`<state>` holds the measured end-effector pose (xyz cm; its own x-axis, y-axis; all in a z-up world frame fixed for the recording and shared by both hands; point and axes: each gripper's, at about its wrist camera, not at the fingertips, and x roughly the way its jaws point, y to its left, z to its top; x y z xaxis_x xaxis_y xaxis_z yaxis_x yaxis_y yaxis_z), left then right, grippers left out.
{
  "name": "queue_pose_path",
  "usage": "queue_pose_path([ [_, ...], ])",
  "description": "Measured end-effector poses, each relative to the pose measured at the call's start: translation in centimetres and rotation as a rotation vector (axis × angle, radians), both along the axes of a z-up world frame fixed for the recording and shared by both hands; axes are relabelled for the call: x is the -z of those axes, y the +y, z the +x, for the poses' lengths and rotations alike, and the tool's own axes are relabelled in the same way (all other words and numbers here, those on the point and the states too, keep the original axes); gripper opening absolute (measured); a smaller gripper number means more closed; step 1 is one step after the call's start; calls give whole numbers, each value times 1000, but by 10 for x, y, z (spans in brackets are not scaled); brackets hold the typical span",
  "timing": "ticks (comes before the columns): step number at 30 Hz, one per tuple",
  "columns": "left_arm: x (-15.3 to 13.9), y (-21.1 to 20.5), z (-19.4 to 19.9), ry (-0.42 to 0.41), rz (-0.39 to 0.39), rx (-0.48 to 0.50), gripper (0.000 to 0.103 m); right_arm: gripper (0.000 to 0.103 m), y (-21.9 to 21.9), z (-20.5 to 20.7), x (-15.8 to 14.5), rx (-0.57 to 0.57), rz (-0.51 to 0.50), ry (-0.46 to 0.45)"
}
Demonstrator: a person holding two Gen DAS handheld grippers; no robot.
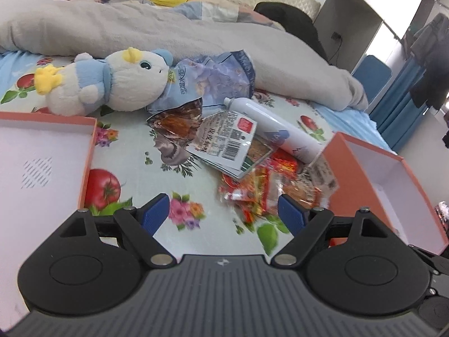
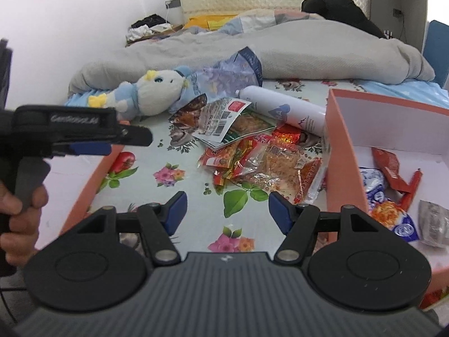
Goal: Organize snacks
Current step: 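Lower the left tool onto the clear dark-snack packet while the right tool reaches the red-printed packet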
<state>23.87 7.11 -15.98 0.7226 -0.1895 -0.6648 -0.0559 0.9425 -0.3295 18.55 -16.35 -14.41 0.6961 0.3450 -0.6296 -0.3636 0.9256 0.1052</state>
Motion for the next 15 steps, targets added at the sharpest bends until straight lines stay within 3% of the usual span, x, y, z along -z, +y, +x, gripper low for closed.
queue_pose_path([
  [10, 40, 16, 89, 84, 26, -13, 87, 67, 17, 63, 31, 3, -10, 47],
  [15, 55, 18, 131, 104, 89, 10, 95, 67, 22, 97, 42, 9, -13, 66],
])
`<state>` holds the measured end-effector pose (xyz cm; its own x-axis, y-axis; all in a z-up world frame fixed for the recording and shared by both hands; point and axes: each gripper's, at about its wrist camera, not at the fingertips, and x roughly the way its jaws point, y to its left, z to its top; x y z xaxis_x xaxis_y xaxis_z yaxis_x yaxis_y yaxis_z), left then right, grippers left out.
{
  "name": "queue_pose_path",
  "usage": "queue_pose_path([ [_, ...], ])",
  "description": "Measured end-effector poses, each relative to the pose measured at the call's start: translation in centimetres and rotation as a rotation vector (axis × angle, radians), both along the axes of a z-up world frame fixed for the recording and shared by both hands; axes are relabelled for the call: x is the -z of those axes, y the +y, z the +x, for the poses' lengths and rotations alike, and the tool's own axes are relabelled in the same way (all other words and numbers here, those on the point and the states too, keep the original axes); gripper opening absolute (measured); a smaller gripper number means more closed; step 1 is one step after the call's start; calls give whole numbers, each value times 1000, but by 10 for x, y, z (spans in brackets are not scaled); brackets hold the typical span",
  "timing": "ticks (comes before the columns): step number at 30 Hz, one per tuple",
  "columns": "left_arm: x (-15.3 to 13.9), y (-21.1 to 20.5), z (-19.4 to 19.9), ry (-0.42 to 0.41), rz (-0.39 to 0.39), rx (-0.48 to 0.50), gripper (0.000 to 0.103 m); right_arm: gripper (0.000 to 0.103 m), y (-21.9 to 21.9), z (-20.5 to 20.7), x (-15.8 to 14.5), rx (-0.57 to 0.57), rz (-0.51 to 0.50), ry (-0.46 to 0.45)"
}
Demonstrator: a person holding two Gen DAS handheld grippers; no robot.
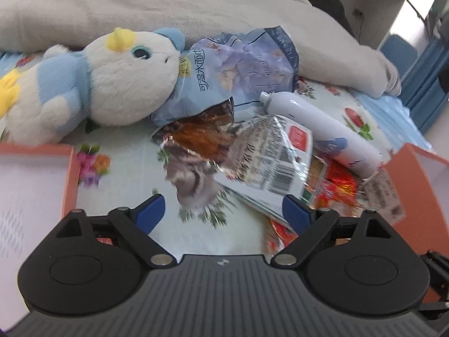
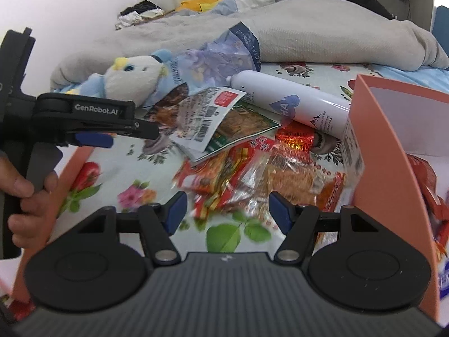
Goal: Organize snacks
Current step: 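Lower the left tool onto the clear dark-snack packet while the right tool reaches the red-printed packet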
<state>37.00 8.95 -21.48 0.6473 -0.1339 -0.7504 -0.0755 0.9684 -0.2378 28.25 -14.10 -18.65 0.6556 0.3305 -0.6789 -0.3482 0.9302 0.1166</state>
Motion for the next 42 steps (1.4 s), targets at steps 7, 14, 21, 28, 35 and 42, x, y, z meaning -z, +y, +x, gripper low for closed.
queue_pose_path([
  [7, 24, 4, 53, 18, 140, 84, 95, 68, 11, 36, 19, -7, -10, 40],
  [14, 42, 12, 84, -12, 232, 173, 97, 85, 25, 53, 33, -28, -38, 61],
  [21, 41, 7, 93, -84, 309, 251, 97, 88, 41, 59, 36, -55, -94, 10],
  [28, 44, -1, 99, -111, 337, 328, 97, 89, 48, 61, 41, -89, -114, 0],
  [35, 48, -8, 100, -119, 360, 360, 90, 68, 55, 54, 38, -129, -112, -4],
  [42, 45, -6, 98, -100, 343, 342, 64, 18, 63, 48, 30, -131, -104, 0],
])
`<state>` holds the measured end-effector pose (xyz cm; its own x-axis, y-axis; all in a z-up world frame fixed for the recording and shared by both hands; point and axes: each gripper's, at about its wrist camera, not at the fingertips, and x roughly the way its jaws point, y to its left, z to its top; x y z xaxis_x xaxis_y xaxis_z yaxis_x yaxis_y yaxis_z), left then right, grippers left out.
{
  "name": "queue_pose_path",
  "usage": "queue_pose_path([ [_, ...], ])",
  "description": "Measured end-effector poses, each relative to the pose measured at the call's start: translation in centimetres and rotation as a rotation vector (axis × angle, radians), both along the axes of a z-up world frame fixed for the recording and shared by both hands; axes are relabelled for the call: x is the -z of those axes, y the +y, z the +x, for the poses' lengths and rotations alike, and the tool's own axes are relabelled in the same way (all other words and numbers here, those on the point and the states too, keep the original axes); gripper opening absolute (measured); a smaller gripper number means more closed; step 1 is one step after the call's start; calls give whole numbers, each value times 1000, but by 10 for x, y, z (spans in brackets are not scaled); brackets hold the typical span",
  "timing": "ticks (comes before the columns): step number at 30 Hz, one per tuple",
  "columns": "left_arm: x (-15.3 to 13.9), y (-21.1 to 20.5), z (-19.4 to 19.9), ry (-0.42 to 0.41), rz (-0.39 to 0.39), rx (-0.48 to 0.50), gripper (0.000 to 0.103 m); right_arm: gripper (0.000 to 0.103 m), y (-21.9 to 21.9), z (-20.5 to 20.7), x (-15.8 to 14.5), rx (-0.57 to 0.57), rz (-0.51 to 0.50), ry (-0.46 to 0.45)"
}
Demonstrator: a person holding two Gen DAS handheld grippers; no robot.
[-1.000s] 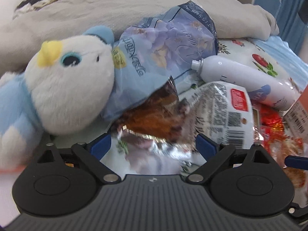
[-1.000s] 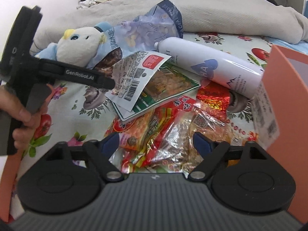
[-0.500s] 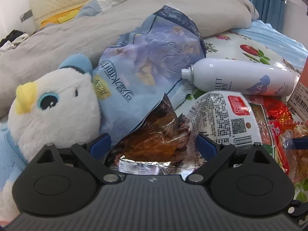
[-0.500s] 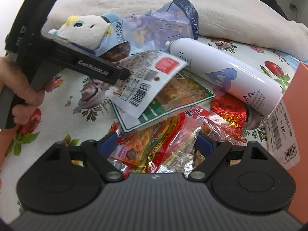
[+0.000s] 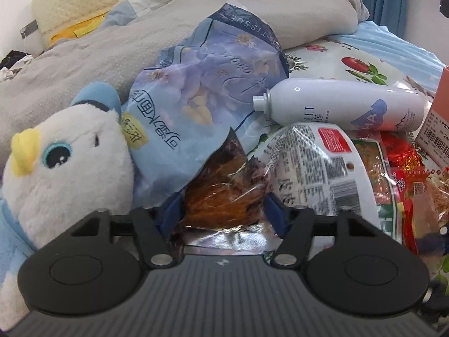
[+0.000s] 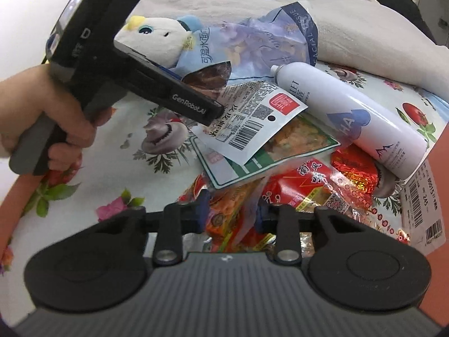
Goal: Organize snacks
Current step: 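Lower the left tool onto the clear dark-snack packet while the right tool reaches the red-printed packet, then close the left tool on the dark-snack packet while the right tool grasps the red-printed packet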
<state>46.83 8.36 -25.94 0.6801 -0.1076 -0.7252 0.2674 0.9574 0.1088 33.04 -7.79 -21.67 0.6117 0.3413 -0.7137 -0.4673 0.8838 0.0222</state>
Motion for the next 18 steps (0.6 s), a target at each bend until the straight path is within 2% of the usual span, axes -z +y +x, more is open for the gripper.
queue_pose_path([
  [1, -1, 0, -1, 1, -2, -4, 62, 13, -2, 0, -1, 13, 6, 5],
  [10, -4, 4, -23, 25, -20, -48, 57, 10, -15, -7, -10, 21, 52, 36],
  [18, -6, 8, -74, 40, -16, -89, 57, 7, -31, -31, -18, 28, 88, 68],
])
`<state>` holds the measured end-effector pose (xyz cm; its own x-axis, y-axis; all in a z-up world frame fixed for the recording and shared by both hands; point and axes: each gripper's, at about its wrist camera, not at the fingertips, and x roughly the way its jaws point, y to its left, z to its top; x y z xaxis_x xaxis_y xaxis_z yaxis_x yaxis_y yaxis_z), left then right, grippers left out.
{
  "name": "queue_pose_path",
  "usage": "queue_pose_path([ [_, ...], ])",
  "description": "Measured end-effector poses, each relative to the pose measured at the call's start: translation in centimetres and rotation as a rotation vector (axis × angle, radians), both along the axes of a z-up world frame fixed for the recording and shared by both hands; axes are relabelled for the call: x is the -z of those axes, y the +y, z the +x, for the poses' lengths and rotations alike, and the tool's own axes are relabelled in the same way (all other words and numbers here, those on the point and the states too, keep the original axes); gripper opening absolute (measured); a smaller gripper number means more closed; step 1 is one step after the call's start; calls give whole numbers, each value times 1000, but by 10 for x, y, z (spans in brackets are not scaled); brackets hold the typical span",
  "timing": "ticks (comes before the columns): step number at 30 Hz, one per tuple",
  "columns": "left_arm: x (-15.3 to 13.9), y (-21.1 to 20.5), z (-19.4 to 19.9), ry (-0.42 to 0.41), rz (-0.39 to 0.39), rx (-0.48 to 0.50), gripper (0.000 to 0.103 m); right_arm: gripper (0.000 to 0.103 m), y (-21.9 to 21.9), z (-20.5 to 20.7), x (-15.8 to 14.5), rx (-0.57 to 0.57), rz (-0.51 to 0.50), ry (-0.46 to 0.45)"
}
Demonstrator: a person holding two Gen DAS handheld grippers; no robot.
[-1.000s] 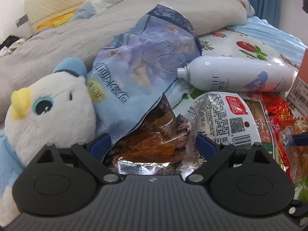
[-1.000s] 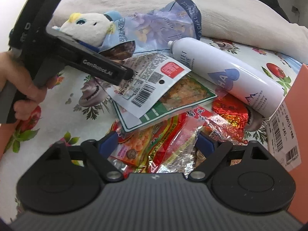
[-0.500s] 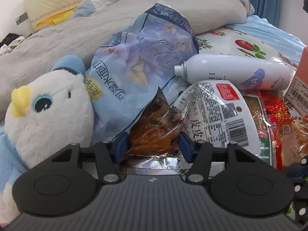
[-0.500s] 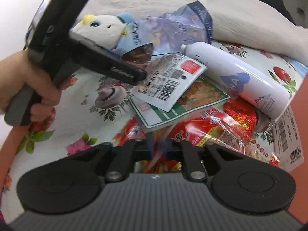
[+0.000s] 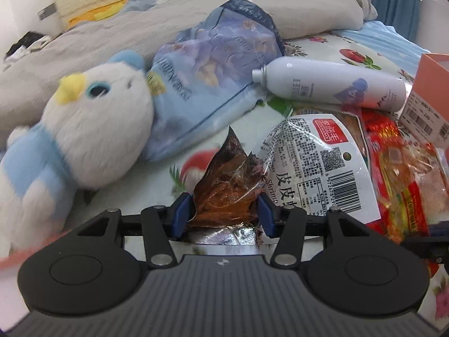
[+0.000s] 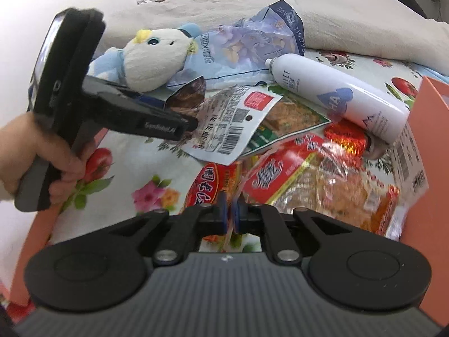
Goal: Organize snacks
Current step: 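Close the left tool on the dark-snack packet while the right tool grasps the red-printed packet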
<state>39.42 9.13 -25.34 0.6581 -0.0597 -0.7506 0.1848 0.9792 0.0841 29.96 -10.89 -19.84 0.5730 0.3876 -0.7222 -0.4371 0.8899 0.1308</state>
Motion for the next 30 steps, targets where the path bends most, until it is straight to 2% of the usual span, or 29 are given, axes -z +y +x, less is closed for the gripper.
queue_pose_path([
  [6, -6, 4, -48, 10, -37, -67, 57, 7, -9, -34, -4, -3, 3, 8],
  [18, -12, -2, -150, 32, -194, -212, 57, 7, -38, -91, -1, 30, 11, 54],
  [21, -14, -3, -174, 25, -210, -243, 57, 7, -39, -106, -5, 24, -34, 16],
  [28, -20, 3, -210, 16, -268, -311, 57, 12, -48, -118, -9, 69, -77, 18],
  [29, -20, 3, -213, 16, -270, -312, 57, 21, -48, -118, -10, 81, -87, 11],
  [30, -21, 4, -215, 16, -271, -316, 57, 44, -49, -119, -11, 91, -95, 5],
])
